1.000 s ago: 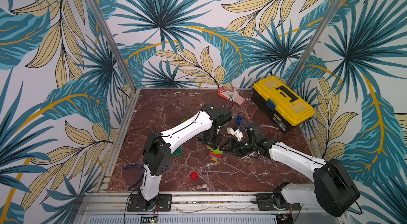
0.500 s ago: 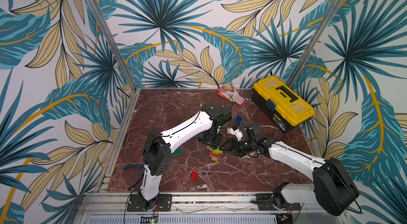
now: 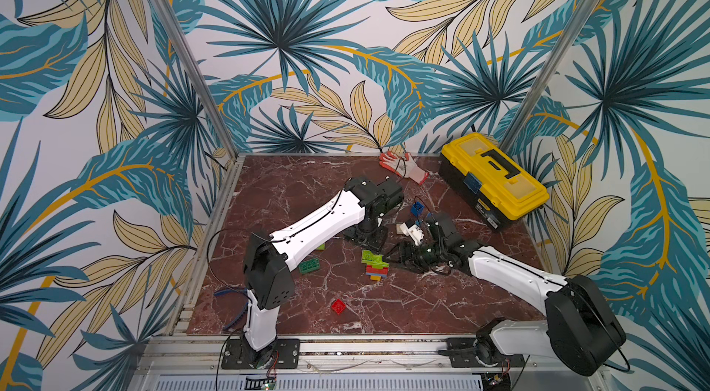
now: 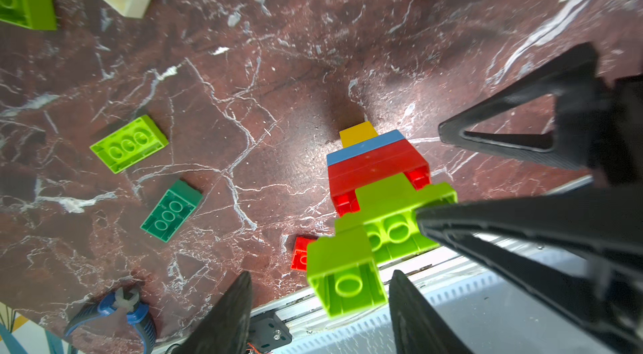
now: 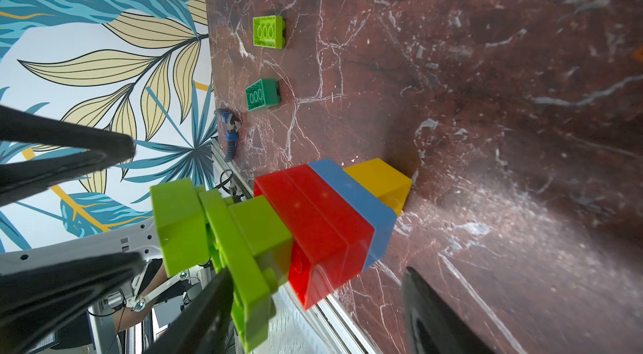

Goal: Assemble a carrot with lego
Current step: Assemble the lego brick with the lego brick, then pick up the lego brick from the center of the board.

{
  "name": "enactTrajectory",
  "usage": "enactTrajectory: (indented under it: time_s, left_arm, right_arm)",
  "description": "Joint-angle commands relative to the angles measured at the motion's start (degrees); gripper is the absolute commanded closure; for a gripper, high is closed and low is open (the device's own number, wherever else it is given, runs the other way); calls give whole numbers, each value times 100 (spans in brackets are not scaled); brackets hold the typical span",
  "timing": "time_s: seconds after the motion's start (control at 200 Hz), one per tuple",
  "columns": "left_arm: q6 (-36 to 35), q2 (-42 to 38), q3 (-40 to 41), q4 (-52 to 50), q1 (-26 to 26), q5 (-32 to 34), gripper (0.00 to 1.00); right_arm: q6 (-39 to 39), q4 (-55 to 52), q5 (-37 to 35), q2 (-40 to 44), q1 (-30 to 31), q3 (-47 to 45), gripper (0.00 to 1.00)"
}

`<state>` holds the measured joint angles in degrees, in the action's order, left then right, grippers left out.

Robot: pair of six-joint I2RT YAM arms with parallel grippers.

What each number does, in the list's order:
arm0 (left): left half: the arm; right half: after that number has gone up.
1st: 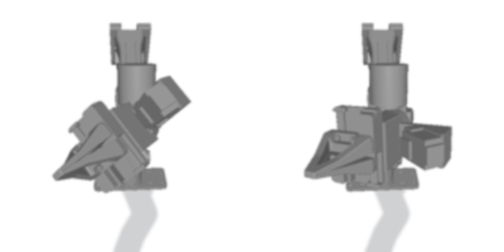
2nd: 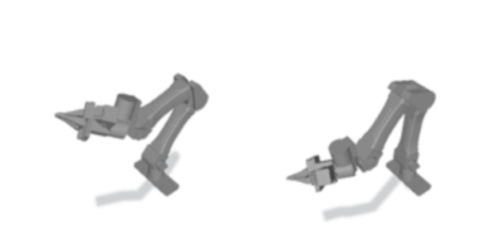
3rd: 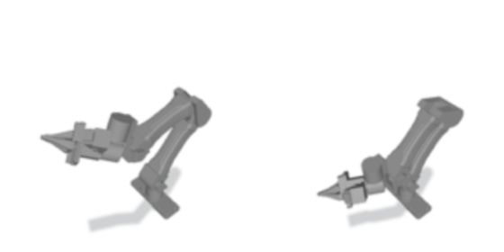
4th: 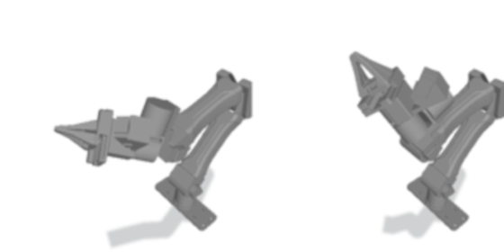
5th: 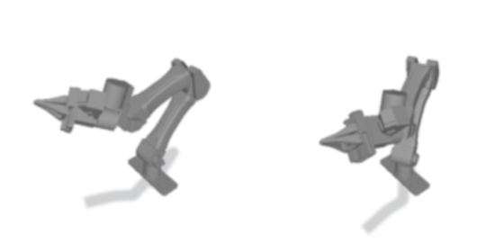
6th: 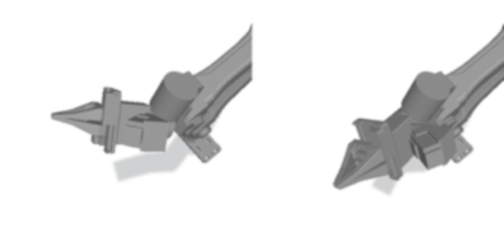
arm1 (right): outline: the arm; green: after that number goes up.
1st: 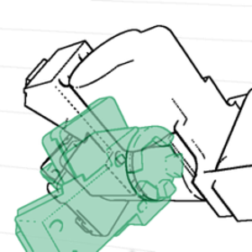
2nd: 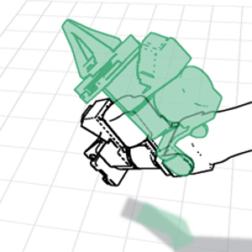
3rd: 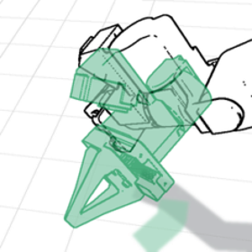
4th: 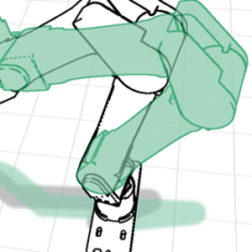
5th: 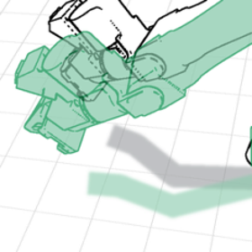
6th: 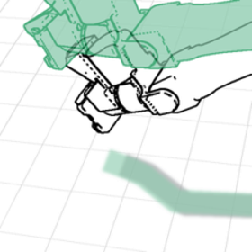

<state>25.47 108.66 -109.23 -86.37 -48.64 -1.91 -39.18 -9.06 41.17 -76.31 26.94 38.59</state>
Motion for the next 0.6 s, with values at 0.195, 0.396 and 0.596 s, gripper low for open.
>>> enactTrajectory:
  time_s: [0.195, 0.396, 0.596]
  left_arm:
    - [354, -1877, 1546, 1647, 877, -814, 30]
    - [480, -2680, 2587, 2286, 1619, -1363, 17]
    - [526, -2841, 3369, 2802, 1813, -1793, 5]
  right_arm:
    - [3, -174, -83, -8, -4, 68, 25]
    - [-50, -140, -16, 38, -4, 113, 23]
    - [-92, -164, 23, 138, -4, 216, 21]
